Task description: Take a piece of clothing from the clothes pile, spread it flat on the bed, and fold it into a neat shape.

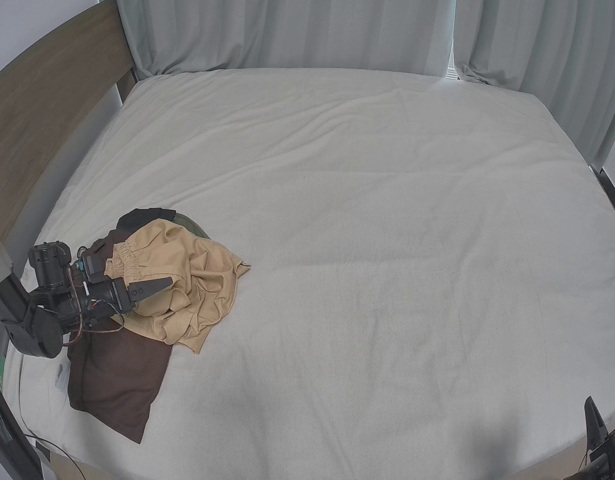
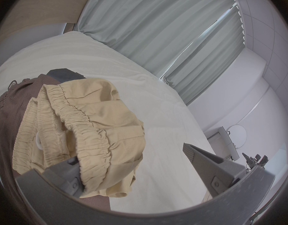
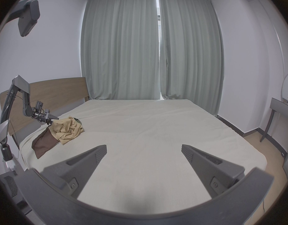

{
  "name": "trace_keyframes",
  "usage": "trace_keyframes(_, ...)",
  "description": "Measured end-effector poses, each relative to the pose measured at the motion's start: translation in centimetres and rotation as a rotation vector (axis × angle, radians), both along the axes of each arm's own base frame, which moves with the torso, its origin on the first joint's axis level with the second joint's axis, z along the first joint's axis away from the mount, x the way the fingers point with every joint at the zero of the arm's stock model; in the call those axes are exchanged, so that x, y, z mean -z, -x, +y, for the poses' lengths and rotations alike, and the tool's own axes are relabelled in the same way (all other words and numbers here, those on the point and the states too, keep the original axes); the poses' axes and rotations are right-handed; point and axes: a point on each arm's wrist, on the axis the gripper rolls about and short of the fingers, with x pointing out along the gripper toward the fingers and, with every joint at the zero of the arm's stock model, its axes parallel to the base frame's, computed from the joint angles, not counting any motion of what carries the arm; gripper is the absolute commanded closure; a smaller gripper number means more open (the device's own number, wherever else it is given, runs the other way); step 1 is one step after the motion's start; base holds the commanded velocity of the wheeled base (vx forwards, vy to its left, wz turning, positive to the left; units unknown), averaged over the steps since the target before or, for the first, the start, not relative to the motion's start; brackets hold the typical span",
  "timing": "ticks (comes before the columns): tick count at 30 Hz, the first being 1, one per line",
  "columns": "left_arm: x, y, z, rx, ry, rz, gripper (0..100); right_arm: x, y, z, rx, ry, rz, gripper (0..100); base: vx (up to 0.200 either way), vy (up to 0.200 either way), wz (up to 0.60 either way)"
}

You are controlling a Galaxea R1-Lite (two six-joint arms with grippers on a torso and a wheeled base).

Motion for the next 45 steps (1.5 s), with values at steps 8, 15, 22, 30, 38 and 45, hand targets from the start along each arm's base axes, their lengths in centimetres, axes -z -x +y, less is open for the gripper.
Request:
trace_keyframes(8, 0.8, -0.5, -0.3, 0.007, -0.002, -0.006, 100, 0.0, 0.0, 0.0, 0.0, 0.0, 0.0, 0, 0.0, 0.0, 0.0)
trace_keyframes(15, 1.2, -0.6, -0.2, 0.005, 0.0, 0.002, 100, 0.0, 0.0, 0.0, 0.0, 0.0, 0.0, 0, 0.0, 0.0, 0.0)
trace_keyframes(22, 1.4, -0.6, 0.0, 0.001, 0.002, 0.003, 100, 0.0, 0.0, 0.0, 0.001, 0.0, 0.0, 0, 0.0, 0.0, 0.0)
trace_keyframes(30, 1.2, 0.1, 0.0, -0.005, 0.014, 0.015, 100, 0.0, 0.0, 0.0, 0.002, 0.0, 0.0, 0, 0.0, 0.0, 0.0)
trace_keyframes(38, -1.0, 2.0, -0.6, -0.023, 0.087, 0.035, 100, 0.0, 0.0, 0.0, 0.002, 0.0, 0.0, 0, 0.0, 0.0, 0.0)
trace_keyframes(45, -3.3, 3.7, -0.9, -0.039, 0.139, 0.022, 100, 0.0, 0.0, 0.0, 0.001, 0.0, 0.0, 0, 0.0, 0.0, 0.0)
